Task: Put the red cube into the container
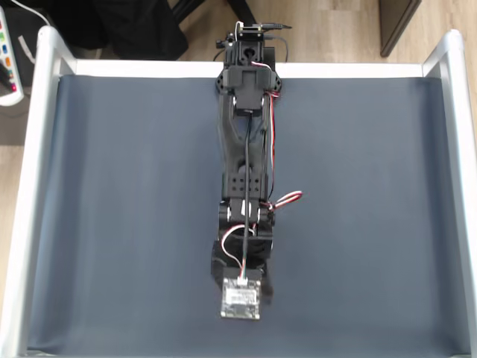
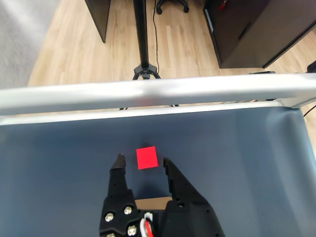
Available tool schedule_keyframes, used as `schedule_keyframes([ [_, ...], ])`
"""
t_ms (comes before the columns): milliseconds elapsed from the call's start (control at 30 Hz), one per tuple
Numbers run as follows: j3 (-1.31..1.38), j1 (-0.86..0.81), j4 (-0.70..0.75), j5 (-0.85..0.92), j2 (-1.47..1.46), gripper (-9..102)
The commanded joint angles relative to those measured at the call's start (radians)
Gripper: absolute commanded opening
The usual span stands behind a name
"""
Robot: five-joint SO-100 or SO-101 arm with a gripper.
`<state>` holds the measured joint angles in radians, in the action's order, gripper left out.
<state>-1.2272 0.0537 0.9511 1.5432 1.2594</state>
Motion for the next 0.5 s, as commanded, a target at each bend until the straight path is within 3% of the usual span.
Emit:
schedule_keyframes([
  [0,0.067,-0.014,0.035,0.031,-0.011,28],
  [467,0.067,-0.035,-0.038,0.074,-0.115,29],
])
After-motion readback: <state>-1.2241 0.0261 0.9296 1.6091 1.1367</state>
